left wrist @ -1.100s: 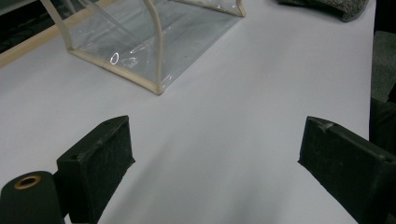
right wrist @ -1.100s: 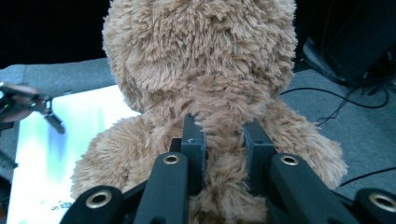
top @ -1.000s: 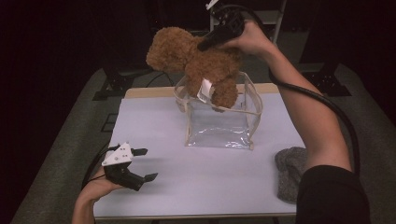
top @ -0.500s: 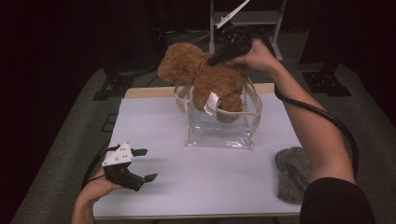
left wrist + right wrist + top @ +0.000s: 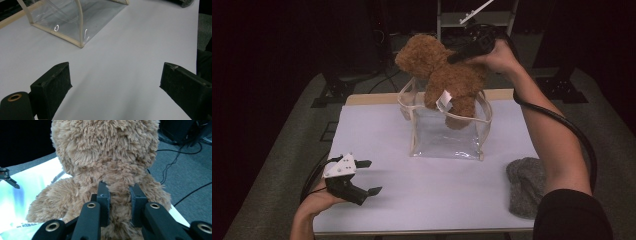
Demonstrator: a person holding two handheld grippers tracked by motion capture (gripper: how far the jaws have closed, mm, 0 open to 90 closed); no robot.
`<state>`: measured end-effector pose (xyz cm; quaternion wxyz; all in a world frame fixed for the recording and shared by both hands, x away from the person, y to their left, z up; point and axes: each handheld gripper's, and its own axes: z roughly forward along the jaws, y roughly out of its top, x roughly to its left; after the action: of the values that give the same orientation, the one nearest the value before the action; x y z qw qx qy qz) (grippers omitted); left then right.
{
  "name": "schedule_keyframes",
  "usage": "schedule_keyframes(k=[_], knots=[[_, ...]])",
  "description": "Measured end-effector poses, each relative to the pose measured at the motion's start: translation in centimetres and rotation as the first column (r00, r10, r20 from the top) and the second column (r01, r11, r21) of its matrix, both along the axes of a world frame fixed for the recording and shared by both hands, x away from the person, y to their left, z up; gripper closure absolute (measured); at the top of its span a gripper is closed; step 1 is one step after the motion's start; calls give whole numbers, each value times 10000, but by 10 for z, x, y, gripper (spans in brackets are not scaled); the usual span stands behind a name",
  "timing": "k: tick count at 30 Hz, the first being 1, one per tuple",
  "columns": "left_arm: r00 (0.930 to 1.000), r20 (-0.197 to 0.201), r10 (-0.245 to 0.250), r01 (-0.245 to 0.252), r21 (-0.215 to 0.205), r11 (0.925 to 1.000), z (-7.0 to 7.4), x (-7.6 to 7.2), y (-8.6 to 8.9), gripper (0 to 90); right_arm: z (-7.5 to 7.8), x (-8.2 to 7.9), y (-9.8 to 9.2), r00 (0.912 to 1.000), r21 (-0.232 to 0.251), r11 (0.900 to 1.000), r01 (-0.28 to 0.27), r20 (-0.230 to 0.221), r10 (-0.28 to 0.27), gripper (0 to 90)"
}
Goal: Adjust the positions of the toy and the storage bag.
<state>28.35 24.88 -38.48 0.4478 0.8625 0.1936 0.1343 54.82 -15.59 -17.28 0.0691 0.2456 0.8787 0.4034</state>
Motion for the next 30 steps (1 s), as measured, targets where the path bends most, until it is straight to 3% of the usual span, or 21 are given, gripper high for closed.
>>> schedule_keyframes(k=[7, 12, 18, 23, 27, 30], knots=[[10000, -62, -46, 46, 46, 10000, -1, 0, -2, 90, -3, 3, -4, 9996, 231, 9993, 284, 83, -286, 744], [10000, -52, -69, 69, 75, 9999, -1, -1, -2, 90, -17, 0, 3, 10000, -64, 10000, 69, 13, -69, 744], [9999, -83, -122, 123, 132, 9998, -2, -1, -3, 89, -45, -8, 10, 9986, -612, 9971, -456, -304, 438, 745], [9998, -149, -123, 125, 103, 9999, -3, -1, -5, 89, -69, -14, 9, 9955, -1004, 9931, -614, -786, 536, 748], [9998, -129, -156, 158, 163, 9997, -3, 0, -5, 89, -92, -18, 9, 9890, -1762, 9809, -829, -1357, 592, 747], [9998, -109, -143, 145, 179, 9997, -2, 0, -5, 89, -102, -20, 9, 9863, -1650, 9818, -937, -1499, 689, 725]])
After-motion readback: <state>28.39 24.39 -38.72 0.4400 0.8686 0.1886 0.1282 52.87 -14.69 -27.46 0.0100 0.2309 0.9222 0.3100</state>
